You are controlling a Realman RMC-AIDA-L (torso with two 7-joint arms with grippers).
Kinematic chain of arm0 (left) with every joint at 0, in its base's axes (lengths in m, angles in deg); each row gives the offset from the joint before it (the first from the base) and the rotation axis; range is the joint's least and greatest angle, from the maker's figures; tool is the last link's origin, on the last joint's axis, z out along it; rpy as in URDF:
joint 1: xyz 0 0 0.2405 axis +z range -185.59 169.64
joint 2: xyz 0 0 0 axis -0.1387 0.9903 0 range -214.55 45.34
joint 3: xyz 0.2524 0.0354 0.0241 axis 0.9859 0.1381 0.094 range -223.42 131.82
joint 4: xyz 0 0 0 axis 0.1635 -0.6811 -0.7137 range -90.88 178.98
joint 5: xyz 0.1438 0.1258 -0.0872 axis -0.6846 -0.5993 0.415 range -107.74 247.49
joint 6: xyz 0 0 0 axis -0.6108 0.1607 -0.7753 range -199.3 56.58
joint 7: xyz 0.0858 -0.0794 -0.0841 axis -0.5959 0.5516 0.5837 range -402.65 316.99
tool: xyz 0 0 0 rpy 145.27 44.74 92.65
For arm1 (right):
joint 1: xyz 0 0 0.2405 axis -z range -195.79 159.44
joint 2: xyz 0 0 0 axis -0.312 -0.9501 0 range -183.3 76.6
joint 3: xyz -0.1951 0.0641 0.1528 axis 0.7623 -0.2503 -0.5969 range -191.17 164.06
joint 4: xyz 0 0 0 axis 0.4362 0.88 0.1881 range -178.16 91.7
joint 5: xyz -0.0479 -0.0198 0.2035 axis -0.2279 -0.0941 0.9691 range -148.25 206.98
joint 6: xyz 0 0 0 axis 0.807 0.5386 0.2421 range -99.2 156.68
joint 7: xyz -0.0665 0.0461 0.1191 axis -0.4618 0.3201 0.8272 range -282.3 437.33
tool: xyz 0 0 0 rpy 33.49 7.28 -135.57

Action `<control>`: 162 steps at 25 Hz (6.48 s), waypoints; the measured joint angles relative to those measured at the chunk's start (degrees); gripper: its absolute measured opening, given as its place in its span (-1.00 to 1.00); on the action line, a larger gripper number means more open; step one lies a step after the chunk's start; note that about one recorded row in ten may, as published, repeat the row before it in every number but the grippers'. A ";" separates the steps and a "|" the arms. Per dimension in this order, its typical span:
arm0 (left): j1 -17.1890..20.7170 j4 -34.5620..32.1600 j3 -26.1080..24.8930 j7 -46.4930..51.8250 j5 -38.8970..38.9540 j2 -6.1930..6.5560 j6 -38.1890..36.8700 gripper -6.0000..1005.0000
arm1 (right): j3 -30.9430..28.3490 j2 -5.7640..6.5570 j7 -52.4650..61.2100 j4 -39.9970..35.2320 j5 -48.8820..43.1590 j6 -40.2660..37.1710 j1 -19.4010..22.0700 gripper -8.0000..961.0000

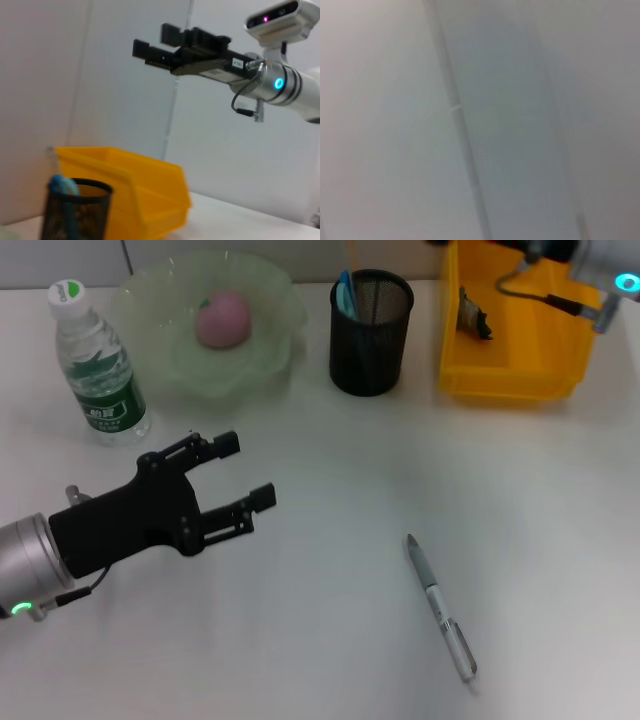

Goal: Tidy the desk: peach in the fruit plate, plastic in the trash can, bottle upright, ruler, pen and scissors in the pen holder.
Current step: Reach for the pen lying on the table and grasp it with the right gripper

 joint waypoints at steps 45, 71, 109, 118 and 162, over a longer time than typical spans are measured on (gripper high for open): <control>-4.40 11.23 16.96 3.39 -1.56 -1.78 -5.90 0.60 | 20.08 -1.57 -12.78 -12.52 -58.21 -27.82 -15.94 0.39; -3.30 11.21 16.61 3.08 -1.31 -2.66 -5.36 0.59 | 45.39 -3.02 -19.91 -17.25 -59.33 -22.99 -17.76 0.39; -3.21 11.24 16.61 3.08 -0.01 -2.73 -6.00 0.59 | 50.17 -3.02 -23.77 -17.39 -57.20 -18.66 -16.98 0.18; -3.00 11.23 16.61 3.05 0.16 -2.73 -6.03 0.60 | 51.21 -3.02 -23.77 -17.19 -57.22 -17.72 -16.84 0.15; -3.27 10.86 16.62 3.05 1.13 -2.82 -6.21 0.60 | 52.79 -3.02 -27.71 -13.69 -55.66 -13.57 -16.81 -0.20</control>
